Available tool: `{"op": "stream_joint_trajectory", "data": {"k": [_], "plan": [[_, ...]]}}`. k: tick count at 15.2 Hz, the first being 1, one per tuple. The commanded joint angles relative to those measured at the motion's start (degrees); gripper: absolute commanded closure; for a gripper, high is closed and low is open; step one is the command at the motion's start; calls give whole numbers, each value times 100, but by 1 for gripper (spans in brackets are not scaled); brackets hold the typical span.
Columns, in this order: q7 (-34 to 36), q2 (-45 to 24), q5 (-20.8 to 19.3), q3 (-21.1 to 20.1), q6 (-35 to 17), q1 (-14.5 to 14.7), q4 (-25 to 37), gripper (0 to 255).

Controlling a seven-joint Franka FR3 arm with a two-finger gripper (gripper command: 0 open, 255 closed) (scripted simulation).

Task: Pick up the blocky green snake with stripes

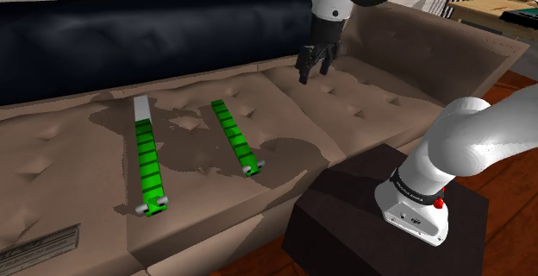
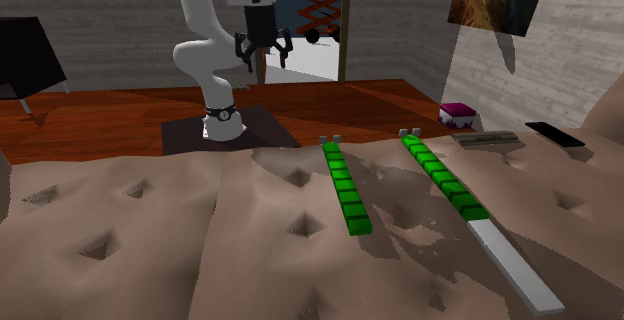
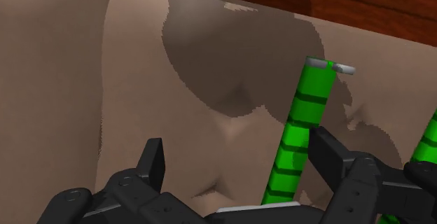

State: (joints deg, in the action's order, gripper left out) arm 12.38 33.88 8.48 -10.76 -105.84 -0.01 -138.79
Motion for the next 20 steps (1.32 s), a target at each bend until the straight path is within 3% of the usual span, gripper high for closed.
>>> {"op": "stream_joint_trajectory", "data": {"k": [1,10,15,20], "plan": [[256,-366,15,-193,-350,-14,35,0],[1517,-2300,-402,-932,-1674,-170,621,0],[2373,-3512,-1013,-1144,-2160,-179,1237,0],[3206,-4744,-1716,-1090,-2402,19,2060,0]]}}
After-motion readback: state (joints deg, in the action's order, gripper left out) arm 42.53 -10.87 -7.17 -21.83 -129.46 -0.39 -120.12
